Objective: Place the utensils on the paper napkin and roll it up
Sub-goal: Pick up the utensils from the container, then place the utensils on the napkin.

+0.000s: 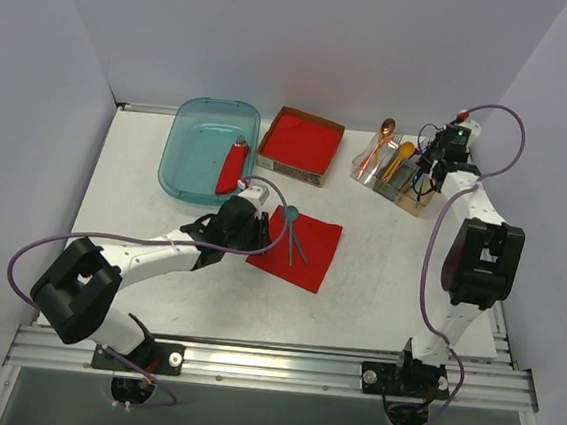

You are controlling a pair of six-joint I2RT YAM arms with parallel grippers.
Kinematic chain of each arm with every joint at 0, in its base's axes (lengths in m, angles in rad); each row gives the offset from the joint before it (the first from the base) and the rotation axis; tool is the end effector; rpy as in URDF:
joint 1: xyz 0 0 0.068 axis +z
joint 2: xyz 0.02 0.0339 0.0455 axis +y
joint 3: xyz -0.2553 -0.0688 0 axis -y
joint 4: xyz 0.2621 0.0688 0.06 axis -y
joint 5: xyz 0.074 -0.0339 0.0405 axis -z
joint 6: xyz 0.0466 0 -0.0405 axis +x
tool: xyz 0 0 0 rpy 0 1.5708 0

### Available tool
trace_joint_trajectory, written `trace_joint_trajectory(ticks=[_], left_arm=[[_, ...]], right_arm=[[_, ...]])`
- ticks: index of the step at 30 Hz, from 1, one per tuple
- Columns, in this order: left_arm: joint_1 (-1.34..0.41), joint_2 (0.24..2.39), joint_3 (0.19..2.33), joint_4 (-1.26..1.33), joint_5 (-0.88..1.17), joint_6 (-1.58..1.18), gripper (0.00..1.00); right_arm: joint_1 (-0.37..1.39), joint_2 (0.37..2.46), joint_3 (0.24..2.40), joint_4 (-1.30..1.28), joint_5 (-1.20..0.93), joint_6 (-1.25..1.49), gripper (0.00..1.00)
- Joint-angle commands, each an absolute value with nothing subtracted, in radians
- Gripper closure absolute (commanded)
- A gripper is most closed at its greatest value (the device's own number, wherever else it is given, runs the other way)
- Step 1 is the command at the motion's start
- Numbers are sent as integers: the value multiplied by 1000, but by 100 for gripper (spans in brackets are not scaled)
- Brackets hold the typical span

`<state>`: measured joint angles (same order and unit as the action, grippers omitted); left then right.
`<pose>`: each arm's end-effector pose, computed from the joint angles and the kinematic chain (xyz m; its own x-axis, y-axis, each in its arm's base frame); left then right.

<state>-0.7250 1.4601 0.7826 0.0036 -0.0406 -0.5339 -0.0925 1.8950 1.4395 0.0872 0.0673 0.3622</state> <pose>0.2466 -0.2160 0.1745 -0.7272 -0.0351 -0.6855 0.3122 0.8725 -0.3758 0.4732 -0.0470 0.2507 -0.2804 0.3811 -0.8810 0.2716 0.9118 0.3079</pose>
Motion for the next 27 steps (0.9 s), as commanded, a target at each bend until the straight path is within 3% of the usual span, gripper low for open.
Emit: trace_joint_trajectory(ticks=[1,12,17,27], left_arm=[[-729,1420,775,12,-48,-514,60],[-730,1342,736,-30,-52,-474,60],[-730,1292,719,-29,-49,-448,60],[-729,1213,644,28,-55,-434,59]], right_arm=[[-49,1796,1463,101,-86,289,100],[165,1661,1402,-61,-308,129,100],[365,1660,1342,-143,-256,74,100],[569,1735,1296,-202,-213,48,100]])
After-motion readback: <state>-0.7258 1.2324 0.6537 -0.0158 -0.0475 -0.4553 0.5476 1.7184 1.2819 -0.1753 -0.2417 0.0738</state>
